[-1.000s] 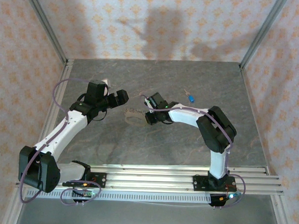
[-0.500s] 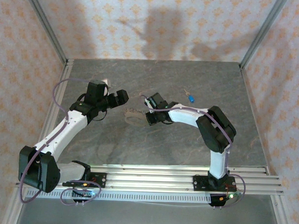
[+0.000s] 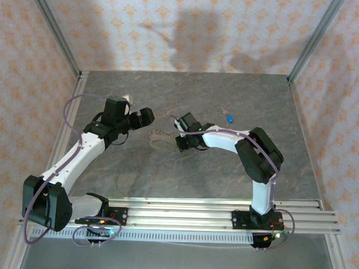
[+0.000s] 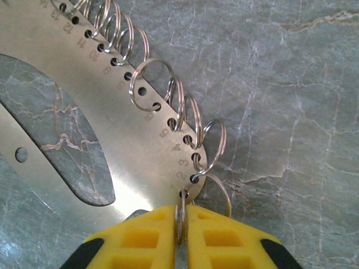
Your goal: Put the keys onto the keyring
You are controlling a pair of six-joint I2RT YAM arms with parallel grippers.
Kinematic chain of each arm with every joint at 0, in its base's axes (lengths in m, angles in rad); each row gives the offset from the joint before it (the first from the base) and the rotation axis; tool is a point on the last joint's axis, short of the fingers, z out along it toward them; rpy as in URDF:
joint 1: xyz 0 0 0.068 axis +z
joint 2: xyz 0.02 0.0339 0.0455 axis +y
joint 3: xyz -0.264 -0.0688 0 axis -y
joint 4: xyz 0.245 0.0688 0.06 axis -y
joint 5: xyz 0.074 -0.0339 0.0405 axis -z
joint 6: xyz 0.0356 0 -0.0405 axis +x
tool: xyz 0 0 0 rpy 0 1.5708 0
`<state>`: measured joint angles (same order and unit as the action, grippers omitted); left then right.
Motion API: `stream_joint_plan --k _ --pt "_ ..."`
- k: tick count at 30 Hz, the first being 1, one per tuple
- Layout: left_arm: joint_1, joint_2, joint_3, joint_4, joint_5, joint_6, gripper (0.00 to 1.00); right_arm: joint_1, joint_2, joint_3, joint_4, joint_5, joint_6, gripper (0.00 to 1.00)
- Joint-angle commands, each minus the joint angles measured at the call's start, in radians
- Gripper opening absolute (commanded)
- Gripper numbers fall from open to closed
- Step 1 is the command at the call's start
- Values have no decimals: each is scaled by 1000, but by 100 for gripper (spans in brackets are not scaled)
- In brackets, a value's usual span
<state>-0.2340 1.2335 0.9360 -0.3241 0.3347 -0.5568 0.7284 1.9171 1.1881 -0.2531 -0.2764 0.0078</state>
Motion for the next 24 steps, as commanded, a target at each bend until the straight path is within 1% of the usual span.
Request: stream_joint_plan --k 1,2,3,8,11,19,24 --pt "-7 7 17 34 14 2 96 4 13 -16 7 26 4 5" --pt "-5 7 17 34 14 1 96 5 10 -16 9 27 3 2" --pt "-6 7 17 34 14 1 96 5 7 -16 9 28 3 0" --pt "-7 3 18 31 12 1 96 2 -40 -8 11 45 -9 0" --pt "-7 -2 23 33 9 1 96 -17 -101 4 5 19 -20 0" --pt "-8 -17 52 32 7 10 96 -93 -273 21 15 -139 -62 0" --pt "-7 -8 88 38 55 17 95 -149 -369 21 33 -267 -80 0"
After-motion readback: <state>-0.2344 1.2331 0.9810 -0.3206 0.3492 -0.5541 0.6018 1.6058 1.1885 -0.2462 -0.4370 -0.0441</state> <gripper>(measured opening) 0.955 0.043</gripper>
